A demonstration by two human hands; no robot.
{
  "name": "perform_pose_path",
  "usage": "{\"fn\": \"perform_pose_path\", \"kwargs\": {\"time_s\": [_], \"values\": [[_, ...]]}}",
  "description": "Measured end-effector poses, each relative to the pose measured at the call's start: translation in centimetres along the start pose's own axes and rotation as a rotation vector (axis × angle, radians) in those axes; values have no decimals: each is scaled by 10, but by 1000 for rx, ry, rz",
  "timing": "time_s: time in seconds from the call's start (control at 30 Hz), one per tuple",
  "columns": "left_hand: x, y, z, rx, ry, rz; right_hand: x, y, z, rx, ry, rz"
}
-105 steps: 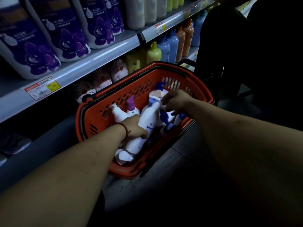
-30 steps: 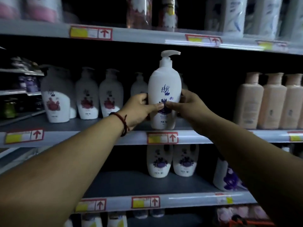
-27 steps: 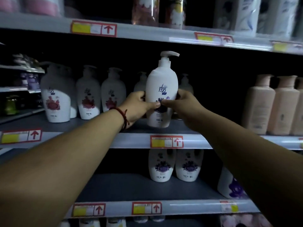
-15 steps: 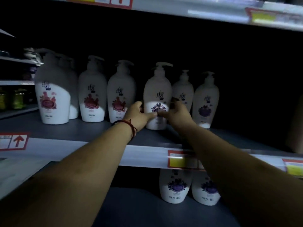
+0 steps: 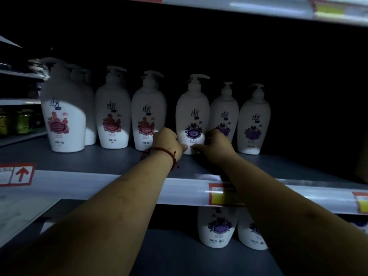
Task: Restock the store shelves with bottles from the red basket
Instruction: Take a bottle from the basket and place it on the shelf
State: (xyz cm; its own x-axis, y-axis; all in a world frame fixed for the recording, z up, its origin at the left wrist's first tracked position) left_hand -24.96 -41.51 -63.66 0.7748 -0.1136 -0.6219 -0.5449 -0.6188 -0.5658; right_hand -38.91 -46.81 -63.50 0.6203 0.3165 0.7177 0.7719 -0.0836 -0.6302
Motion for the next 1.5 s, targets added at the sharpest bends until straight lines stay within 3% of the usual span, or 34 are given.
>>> {"fn": "perform_pose_path", "kwargs": {"time_s": [0.43,0.53,0.67,0.77,0.9,1.1,1.5], "values": [[-3,-4,3,110,-35,-21,1,-9,3,7,-19,25],[-16,-22,6,240,-36,-87,9,-24,15,29,7,29],[-44,-47,28,416,55,-256,11,-54,39,24,-47,142],[-67,-60,59,393,179,-323,3,-81,70,-20,-108,278],[-106,-64,105,350,255,-178,-19,-120,116,-37,-152,394],[-168,-22,160,416,501,-177,-76,-184,176,-65,-122,503],[-230,142,262,769,634,-169,-249,-264,276,-34,198,533]]}}
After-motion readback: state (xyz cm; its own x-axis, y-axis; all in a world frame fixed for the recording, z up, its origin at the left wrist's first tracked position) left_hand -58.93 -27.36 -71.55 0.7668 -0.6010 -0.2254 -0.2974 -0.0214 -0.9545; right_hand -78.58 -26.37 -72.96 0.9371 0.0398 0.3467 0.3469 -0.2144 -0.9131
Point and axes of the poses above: each hand's wrist, its own z-axis away from the middle knuckle, its own y-axis out of the palm, x = y × z, the point moved 1 cm from there along -z, towards the middle knuckle, and after that the axes turned 10 degrees about y, right-handed, at the moved point
